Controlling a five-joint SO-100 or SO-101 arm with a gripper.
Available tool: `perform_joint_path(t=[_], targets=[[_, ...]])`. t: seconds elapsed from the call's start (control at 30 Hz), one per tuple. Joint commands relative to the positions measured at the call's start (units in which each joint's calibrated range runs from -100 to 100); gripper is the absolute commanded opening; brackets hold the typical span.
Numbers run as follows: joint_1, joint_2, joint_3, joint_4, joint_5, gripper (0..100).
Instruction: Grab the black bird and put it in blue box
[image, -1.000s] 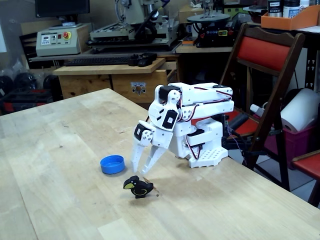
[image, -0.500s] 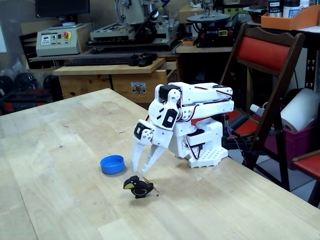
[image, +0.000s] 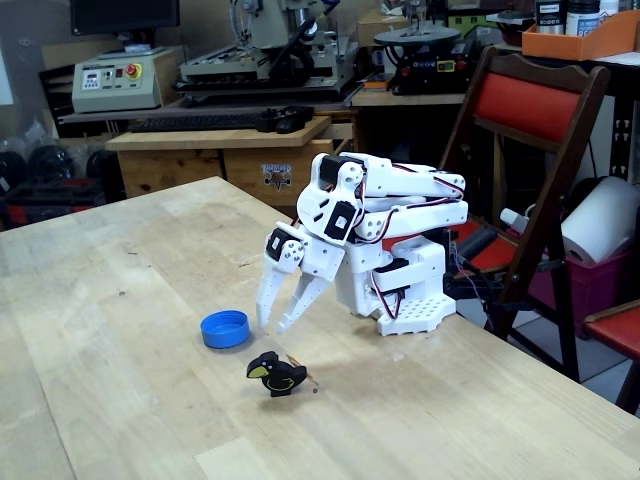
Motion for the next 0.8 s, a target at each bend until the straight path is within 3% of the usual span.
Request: perform_joint_path(t=[0.0,0.47,0.77], targets=[[-0.35,0.34,-3.38,0.2,0.24,9],[-0.27,1.02,-15.41,0.44,0.29,9],[-0.27,15.57,-26.74,-0.11,0.29,9]])
